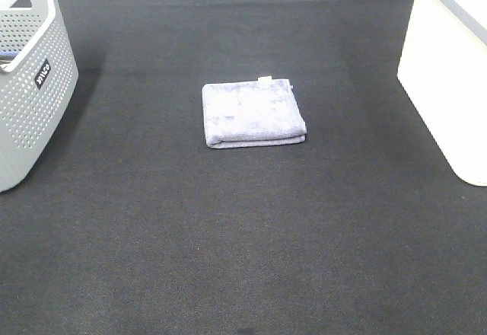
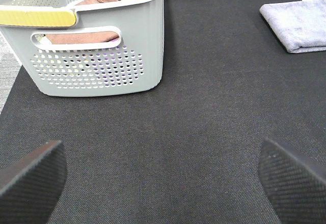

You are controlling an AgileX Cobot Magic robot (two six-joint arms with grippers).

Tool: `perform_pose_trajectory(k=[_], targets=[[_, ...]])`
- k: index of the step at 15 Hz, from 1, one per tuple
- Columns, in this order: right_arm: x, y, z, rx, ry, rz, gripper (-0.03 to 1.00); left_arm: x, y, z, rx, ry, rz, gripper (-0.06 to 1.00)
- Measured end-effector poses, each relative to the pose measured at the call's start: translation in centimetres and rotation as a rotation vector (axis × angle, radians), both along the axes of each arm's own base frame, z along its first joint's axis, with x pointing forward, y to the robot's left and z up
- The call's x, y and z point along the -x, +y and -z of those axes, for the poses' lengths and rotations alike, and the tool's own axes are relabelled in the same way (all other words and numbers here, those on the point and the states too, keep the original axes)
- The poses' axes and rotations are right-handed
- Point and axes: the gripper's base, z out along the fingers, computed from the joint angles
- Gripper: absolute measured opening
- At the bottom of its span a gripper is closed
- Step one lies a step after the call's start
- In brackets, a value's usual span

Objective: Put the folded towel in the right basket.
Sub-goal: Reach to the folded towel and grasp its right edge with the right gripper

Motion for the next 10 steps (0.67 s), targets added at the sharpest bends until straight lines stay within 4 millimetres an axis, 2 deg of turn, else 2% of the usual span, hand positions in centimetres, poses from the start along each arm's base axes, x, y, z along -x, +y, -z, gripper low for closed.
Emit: perform_pose_trajectory(k=[10], targets=[[0.00, 0.00, 0.00, 0.000, 0.000, 0.000, 0.69, 0.00, 0.00, 0.00, 0.000, 0.000, 0.000, 0.97]])
